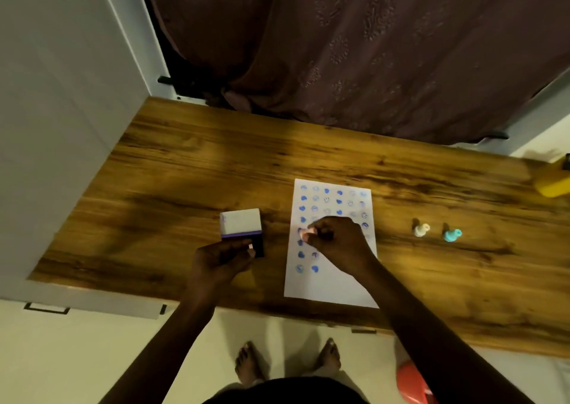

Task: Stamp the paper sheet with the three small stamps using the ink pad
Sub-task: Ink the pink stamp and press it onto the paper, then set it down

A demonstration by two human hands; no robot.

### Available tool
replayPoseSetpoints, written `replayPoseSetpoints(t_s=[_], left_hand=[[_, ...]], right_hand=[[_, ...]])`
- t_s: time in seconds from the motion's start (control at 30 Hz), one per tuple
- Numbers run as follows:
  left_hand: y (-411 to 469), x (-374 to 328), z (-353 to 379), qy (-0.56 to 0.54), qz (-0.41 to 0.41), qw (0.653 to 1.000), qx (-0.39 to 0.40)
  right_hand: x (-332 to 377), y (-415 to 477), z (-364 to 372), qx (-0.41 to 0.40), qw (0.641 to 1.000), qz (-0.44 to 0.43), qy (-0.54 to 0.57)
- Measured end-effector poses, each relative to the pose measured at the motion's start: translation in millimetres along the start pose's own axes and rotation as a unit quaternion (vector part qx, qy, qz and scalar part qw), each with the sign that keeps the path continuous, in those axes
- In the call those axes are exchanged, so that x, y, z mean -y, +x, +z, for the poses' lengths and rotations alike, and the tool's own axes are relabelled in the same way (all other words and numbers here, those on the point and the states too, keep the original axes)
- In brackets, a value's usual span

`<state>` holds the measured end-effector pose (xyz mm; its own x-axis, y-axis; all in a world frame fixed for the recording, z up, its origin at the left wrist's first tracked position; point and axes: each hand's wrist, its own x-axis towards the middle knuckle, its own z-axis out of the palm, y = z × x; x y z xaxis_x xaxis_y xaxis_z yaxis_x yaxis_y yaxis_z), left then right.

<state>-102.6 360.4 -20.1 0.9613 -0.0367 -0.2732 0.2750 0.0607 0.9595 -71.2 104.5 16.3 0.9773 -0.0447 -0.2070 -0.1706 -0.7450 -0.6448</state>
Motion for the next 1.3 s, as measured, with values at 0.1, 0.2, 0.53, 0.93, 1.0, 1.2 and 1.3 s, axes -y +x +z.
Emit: replayPoseSetpoints(t_s=[0.1, 0.2, 0.53, 0.93, 1.0, 1.2, 1.3], left_hand=[[5, 1, 19, 0.011, -0.003, 1.0, 0.0], [10, 2, 35, 0.032, -0.007, 0.999, 0.007], [22, 6, 55, 0.066, -0.005, 0.995, 0.071], [29, 13, 72, 0.09, -0.017, 0.994, 0.06], [29, 14, 75, 0.088, -0.018, 0.994, 0.063], [28, 9, 86, 0.07, -0.029, 0.994, 0.078], [28, 8, 91, 0.06, -0.028, 0.994, 0.084]], right_hand=[[-32, -23, -7, -0.011, 0.998, 0.024, -0.05], [-53, -42, -1, -0.005, 0.995, 0.019, -0.1], [-58, -49, 13, 0.015, 0.985, 0.047, -0.163], [-50, -49, 27, 0.009, 0.984, 0.081, -0.156], [-49, -49, 28, 0.012, 0.983, 0.087, -0.162], [-53, -49, 24, -0.003, 0.986, 0.081, -0.144], [-58, -44, 14, 0.004, 0.991, 0.081, -0.109]])
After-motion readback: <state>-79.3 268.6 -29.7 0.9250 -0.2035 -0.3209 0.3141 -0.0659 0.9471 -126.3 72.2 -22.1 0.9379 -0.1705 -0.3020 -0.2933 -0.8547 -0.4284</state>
